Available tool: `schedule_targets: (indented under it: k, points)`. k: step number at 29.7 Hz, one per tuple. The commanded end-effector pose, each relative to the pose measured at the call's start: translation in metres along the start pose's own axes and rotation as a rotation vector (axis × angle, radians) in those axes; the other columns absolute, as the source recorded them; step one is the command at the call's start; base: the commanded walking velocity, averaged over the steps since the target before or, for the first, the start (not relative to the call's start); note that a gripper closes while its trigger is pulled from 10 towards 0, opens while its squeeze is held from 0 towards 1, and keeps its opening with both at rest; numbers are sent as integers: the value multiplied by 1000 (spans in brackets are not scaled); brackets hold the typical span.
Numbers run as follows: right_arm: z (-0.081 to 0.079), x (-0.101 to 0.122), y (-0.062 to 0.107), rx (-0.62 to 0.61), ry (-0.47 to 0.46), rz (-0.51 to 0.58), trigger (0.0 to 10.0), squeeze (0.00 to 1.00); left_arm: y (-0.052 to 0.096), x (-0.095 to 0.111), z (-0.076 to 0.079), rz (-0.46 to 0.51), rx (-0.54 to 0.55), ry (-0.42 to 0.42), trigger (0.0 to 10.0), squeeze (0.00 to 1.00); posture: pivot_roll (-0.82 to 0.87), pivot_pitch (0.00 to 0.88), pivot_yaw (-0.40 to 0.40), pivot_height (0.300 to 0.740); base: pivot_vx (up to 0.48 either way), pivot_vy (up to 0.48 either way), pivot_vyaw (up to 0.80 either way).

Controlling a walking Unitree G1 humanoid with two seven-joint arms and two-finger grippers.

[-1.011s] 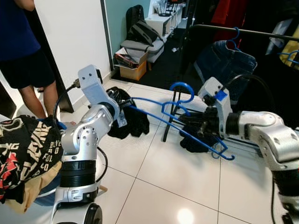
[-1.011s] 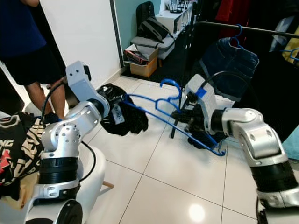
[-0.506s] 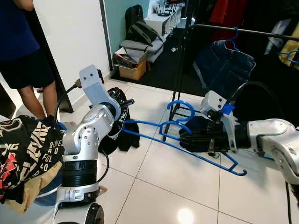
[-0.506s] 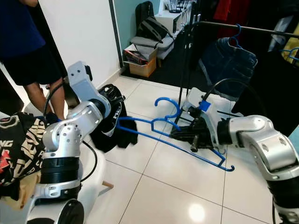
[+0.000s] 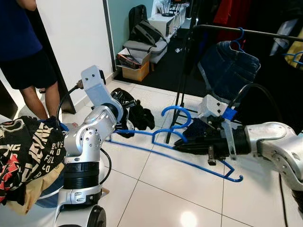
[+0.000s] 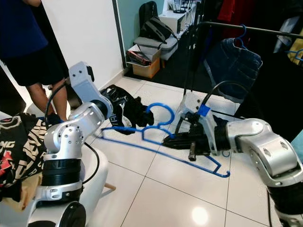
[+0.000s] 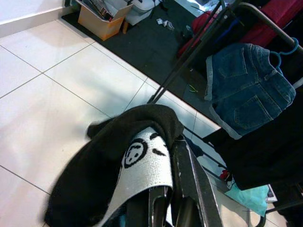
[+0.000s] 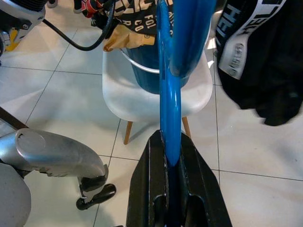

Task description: Hang hanger

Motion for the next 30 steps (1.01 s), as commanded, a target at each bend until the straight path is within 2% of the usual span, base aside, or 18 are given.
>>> schedule_targets:
  k: [1,4,12,19,23,30]
  points:
    - [6,4,0,-35,10,14,10000,0,2,5,4,19,-5,4,10000,0,-118,0,20,740,0,0,0]
    - [21,1,-5,-126,-2,3,10000,0,2,4,10,17,-23,10,10000,0,-121,0,19,740,0,0,0]
    - [30,-7,-12,-186,-39,-35,10000,0,3,5,10,18,-26,10,10000,0,-116,0,17,740,0,0,0]
    - [46,-6,-10,-272,-59,-27,10000,0,3,7,9,22,-24,12,10000,0,-118,0,16,740,0,0,0]
    - [59,1,-8,-349,-90,16,10000,0,3,5,10,18,-24,15,10000,0,-119,0,18,740,0,0,0]
    - [67,4,-4,-399,-115,37,10000,0,3,5,9,17,-20,13,10000,0,-119,0,21,740,0,0,0]
Point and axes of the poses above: a point about 5 cm out from each wrist's last joint towards the gripper, its own y axis pointing back from the gripper into the wrist, its own x axis along the axis of the wrist's last joint, z = x × y, the point moved 5 cm from there along -y, pointing out of the wrist towards the gripper, and after that the axes turned 3 degrees about -y, right-handed, at the moved point
